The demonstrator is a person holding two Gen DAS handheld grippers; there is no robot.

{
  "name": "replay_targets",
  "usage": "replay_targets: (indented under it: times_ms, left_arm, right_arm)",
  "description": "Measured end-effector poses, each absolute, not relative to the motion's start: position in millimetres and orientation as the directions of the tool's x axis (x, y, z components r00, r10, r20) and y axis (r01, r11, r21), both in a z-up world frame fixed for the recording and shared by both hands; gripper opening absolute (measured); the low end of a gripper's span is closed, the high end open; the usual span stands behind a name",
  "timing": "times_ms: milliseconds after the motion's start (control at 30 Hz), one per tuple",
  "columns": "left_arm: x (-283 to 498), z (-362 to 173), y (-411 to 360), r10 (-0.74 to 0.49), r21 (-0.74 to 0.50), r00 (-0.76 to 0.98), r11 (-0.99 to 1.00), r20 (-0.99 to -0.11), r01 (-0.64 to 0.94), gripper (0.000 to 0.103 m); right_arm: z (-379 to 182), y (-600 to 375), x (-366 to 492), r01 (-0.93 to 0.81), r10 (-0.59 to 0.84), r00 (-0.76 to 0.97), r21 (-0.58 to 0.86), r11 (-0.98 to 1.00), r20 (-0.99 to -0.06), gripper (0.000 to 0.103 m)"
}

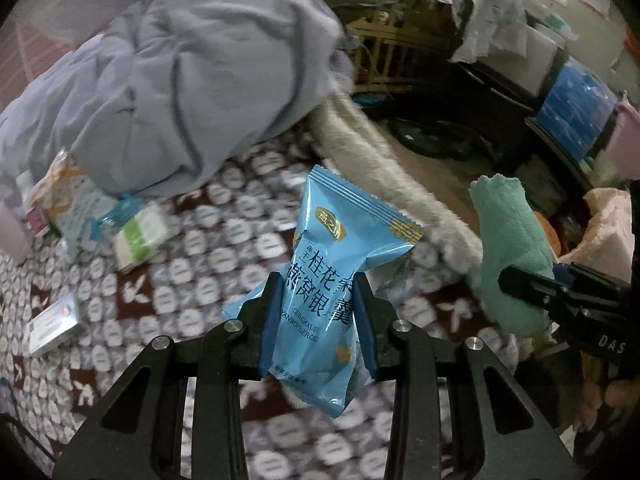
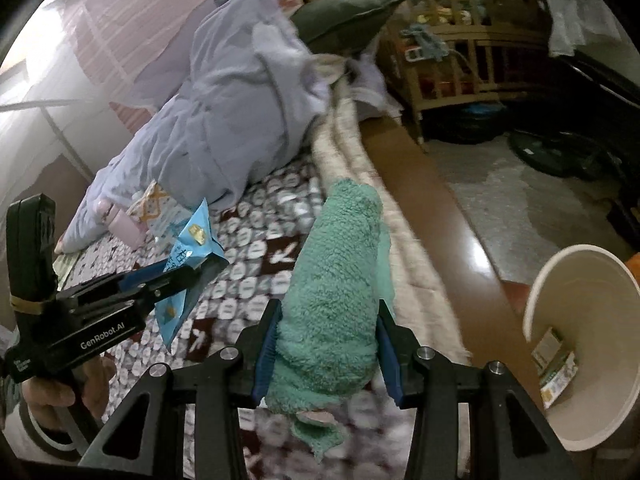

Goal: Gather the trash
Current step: 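Carry the green towel and blue snack packet over the cream bucket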

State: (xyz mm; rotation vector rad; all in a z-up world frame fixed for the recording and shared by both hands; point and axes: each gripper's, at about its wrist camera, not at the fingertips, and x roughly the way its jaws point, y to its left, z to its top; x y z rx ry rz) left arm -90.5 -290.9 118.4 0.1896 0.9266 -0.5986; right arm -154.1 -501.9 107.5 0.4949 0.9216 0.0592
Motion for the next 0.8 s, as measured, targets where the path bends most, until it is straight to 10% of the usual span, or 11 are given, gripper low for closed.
replay_targets:
  times_ms: [800]
  left_arm:
    - [-137.2, 118.3, -462.0, -0.533, -0.167, 0.267, 0.631, -0.803, 0.757, 0.032]
  right_arm:
    - [81.0, -633.2, -236.9, 0.446, 0.055, 0.593, 0.386, 0.808, -0.803, 0.043]
